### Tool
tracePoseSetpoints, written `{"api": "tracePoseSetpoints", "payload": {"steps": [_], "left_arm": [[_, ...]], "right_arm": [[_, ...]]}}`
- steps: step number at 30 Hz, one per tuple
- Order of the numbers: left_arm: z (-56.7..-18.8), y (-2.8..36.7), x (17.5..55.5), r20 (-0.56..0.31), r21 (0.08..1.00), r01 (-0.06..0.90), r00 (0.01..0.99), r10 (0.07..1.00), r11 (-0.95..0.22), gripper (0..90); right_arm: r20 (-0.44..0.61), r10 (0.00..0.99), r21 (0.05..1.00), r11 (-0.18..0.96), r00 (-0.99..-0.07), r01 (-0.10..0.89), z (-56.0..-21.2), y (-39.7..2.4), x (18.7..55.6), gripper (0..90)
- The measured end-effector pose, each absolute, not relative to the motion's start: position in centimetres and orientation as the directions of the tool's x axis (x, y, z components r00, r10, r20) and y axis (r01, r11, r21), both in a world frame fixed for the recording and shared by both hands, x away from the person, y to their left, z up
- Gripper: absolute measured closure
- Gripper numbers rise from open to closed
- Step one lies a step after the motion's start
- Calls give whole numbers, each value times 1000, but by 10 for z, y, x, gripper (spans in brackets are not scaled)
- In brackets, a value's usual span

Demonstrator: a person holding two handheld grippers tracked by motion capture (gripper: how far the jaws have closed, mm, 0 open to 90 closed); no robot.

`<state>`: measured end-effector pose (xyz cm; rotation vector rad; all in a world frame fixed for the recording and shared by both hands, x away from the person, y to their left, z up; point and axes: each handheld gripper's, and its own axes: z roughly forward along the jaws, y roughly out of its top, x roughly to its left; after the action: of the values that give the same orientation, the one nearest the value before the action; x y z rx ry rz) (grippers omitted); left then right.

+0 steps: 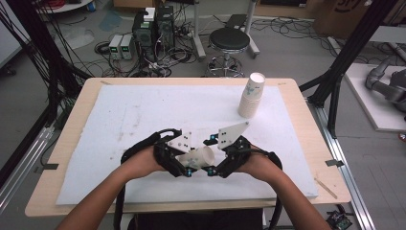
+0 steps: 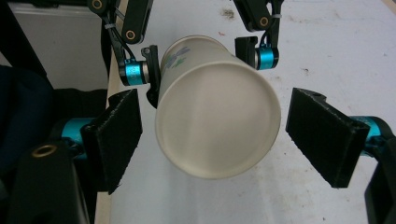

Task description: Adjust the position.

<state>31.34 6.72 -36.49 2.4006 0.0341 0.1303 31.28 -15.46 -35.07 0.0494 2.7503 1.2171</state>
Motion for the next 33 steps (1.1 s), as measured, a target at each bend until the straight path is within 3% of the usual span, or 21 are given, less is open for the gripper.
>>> {"api": "tracePoseSetpoints", "payload": {"steps": [14,18,21,24,33], "left_arm": [[-368,62,313,55,635,-15,998,26,-773,352],[-371,64,312,56,656,-21,998,21,-754,342],[-376,69,311,65,716,-30,998,24,-697,288],[-379,77,310,78,804,-27,995,59,-594,156],[-393,96,306,59,900,7,989,137,-436,159]], "right_arm": [[-139,-2,674,732,-990,-96,-354,-150,311,361],[-133,-16,674,732,-991,-102,-354,-152,311,372],[-117,-12,680,728,-993,-89,-354,-154,312,371],[-100,5,695,716,-995,-66,-354,-158,313,370],[-60,54,751,660,-997,-10,-358,-177,313,369]]}}
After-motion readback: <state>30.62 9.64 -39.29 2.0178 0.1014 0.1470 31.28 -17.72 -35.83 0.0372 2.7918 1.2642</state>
